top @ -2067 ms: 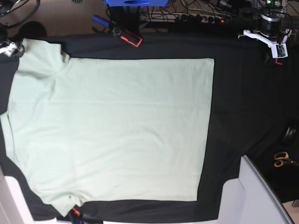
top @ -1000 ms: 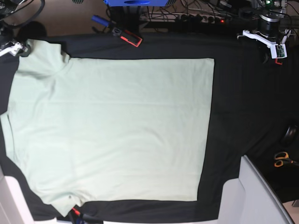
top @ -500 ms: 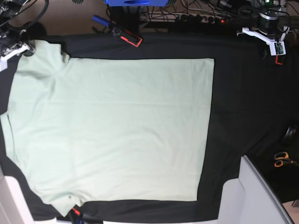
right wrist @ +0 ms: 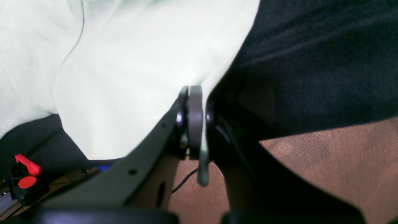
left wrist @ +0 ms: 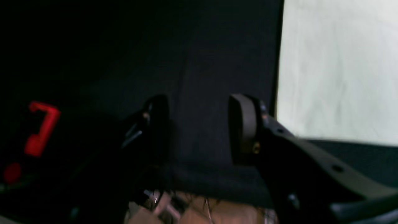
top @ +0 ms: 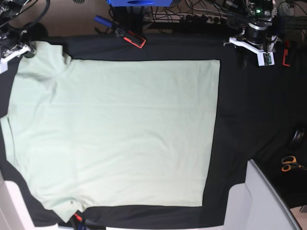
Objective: Fold the T-shirt properly
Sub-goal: 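Move both grippers down to the two corners of the shirt's edge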
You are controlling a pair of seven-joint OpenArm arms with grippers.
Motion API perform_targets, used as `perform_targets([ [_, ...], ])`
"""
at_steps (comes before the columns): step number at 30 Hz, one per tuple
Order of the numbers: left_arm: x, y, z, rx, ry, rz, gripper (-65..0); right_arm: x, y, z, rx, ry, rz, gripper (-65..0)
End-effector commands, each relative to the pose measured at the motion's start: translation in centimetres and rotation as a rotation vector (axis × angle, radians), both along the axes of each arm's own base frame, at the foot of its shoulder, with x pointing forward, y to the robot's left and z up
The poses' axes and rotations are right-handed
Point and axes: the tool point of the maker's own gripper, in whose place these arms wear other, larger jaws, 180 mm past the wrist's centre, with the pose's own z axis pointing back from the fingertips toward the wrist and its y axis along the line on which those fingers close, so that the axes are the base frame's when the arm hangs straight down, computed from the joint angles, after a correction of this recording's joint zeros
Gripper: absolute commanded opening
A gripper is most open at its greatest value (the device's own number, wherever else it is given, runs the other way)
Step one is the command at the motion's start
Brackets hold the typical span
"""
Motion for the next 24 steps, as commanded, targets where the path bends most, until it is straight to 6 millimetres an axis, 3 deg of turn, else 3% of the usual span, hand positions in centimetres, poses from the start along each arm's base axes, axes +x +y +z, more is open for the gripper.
perform_targets([
  [1, 0.5, 0.0, 0.5, 0.005, -0.027, -0.007, -33.8, -0.3, -0.4, 0.2, -0.012, 0.013, 0.017, -64.4],
  [6, 0.3, 0.1, -0.3, -0.148, -0.057, 0.092, -33.3, -0.3, -0.6, 0.2, -0.015, 0.013, 0.017, -64.4],
  [11, 0.5, -0.1, -0.6, -0.202, -0.058, 0.094, -28.2, -0.3, -0.6, 0.2, -0.016, 0.015, 0.018, -64.4],
  [20, 1.7, -4.4, -1.7, -0.268, -0.037, -0.002, -27.7, -0.4, -0.5, 0.2, -0.015, 0.017, 0.019, -64.4],
  [24, 2.0, -4.8, -2.9, -0.283, -0.017, 0.003, -27.7, -0.4, -0.5, 0.2, -0.015, 0.017, 0.019, -64.4],
])
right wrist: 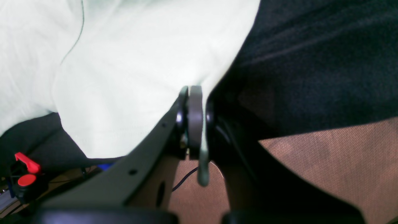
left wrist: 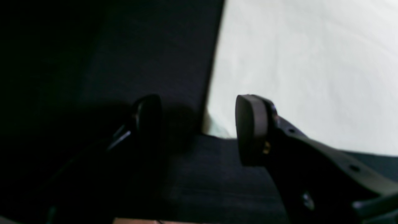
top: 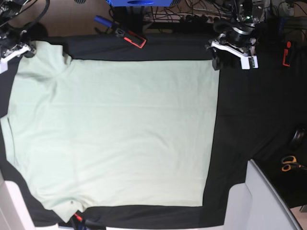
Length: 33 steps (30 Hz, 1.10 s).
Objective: Fold the T-shirt properly
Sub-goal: 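Move both grippers down to the two corners of the shirt's edge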
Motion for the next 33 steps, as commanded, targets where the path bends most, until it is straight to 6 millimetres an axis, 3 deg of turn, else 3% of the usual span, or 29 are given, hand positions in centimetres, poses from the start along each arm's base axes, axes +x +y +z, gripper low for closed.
perform_targets([
  [1, 0.0, 0.7, 0.2, 0.011, -0.012, 0.010, -27.7, -0.3, -0.4, 0.1, -0.013, 0.014, 0.017, -64.4],
  [8, 0.2, -1.4, -1.6, -0.023, 0.023, -0.033, -27.9, -0.3, -0.4, 0.1, -0.013, 0.015, 0.017, -64.4],
  [15, 0.9, -4.3, -1.8, -0.059, 0.019, -0.095, -28.4, -0.3, -0.4, 0.1, -0.013, 0.015, 0.017, -64.4],
  [20, 0.8, -4.5, -1.8, -0.062, 0.020, -0.099, -29.4, -0.3, -0.4, 0.1, -0.013, 0.015, 0.017, -64.4],
  [22, 0.9, -4.5, -1.8, -0.063, 0.018, -0.098, -36.8, -0.3, -0.4, 0.1, -0.013, 0.015, 0.017, -64.4],
  [27, 0.9, -4.1, -1.7, -0.059, 0.017, -0.088, -63.0, -0.3, -0.4, 0.1, -0.013, 0.015, 0.017, -64.4],
  [33, 1.0, -4.1, -1.5, -0.058, 0.011, -0.087, -65.0, -0.4, -0.5, 0.2, -0.017, 0.023, 0.024, -64.4],
])
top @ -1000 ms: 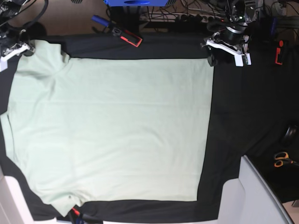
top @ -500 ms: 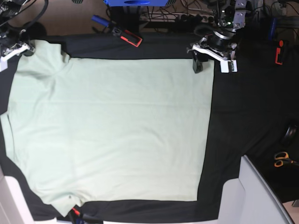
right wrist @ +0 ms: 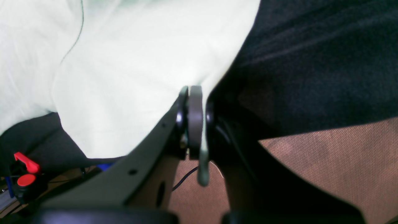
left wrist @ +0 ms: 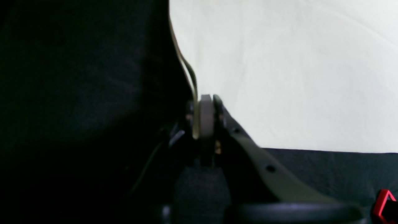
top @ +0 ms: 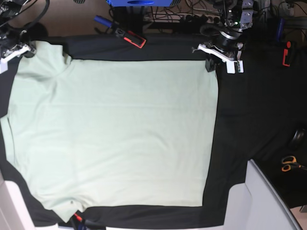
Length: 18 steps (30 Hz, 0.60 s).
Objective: Fold the T-shirt properly
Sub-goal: 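Move both grippers down to the two corners of the shirt's edge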
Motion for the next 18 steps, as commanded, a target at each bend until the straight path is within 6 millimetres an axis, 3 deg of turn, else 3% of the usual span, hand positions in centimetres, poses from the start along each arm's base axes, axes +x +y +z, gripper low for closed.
perform_targets([
  [1, -0.2, 0.0, 0.2, 0.000, 0.002, -0.004, -65.0, -0.5, -0.5, 0.2, -0.017, 0.022, 0.021, -64.9],
  [4, -0.4, 0.0, 0.6, 0.001, -0.003, -0.010, -65.0, -0.9, -1.3, 0.5, -0.042, 0.037, 0.045, -65.0],
  [12, 0.3, -0.6, 2.8, 0.000, -0.061, -0.025, -65.0, 1.2, 0.5, 2.2, -0.100, 0.007, 0.201, -65.0],
  [18, 0.5, -0.6, 3.2, 0.001, -0.070, -0.028, -65.0, 2.3, -0.1, 3.9, -0.156, -0.011, 0.233, -65.0],
])
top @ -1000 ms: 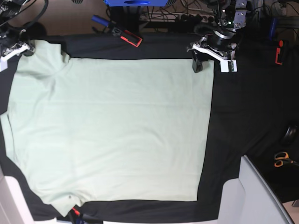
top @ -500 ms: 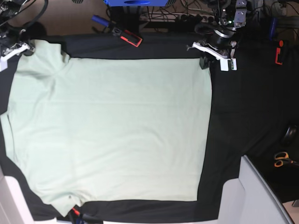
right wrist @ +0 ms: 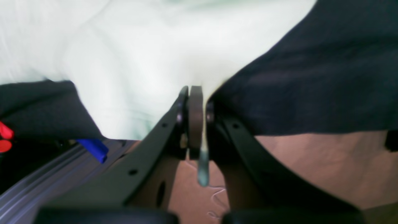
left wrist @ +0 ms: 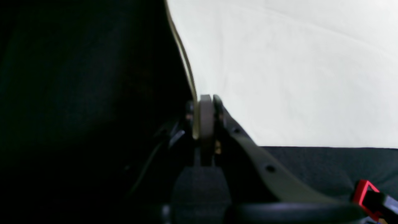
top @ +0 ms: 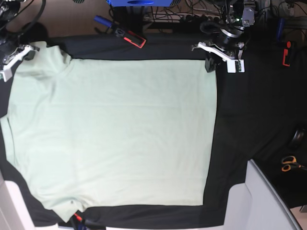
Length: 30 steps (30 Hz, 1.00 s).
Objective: Fold the T-shirt properly
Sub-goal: 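Move both grippers down to the two corners of the shirt's edge, then close both grippers on the shirt edge at its corners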
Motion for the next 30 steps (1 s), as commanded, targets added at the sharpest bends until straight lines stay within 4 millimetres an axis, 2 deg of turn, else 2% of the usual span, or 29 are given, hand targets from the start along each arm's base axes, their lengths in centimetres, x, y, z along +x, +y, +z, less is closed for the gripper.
perform_targets([
  [1, 0.5, 0.2, 0.8, 0.002, -0.035, 0.001, -65.0, 1.2, -0.9, 1.3, -0.033, -0.045, 0.015, -65.0],
  [3, 0.5, 0.2, 0.8, 0.001, -0.035, 0.002, -65.0, 1.2, -0.9, 1.6, -0.042, -0.035, 0.027, -65.0],
  [11, 1.1, 0.0, 1.1, -0.006, -0.049, 0.006, -65.0, 3.3, -1.6, 2.6, -0.058, -0.070, 0.036, -65.0],
  [14, 2.0, -0.2, 2.0, -0.008, -0.075, -0.001, -65.0, 3.9, -2.3, 3.1, -0.075, -0.061, 0.046, -65.0],
  [21, 4.1, -1.5, 2.5, -0.033, -0.055, -0.023, -65.0, 5.2, -2.6, 3.7, -0.081, -0.082, 0.049, -65.0],
  [24, 5.0, -1.6, 2.9, -0.036, -0.077, -0.022, -65.0, 6.4, -2.1, 4.1, -0.086, -0.098, 0.084, -65.0],
  [30, 6.6, -1.5, 3.6, -0.037, -0.109, -0.020, -65.0, 8.0, -2.0, 3.6, -0.055, -0.105, 0.088, -65.0],
])
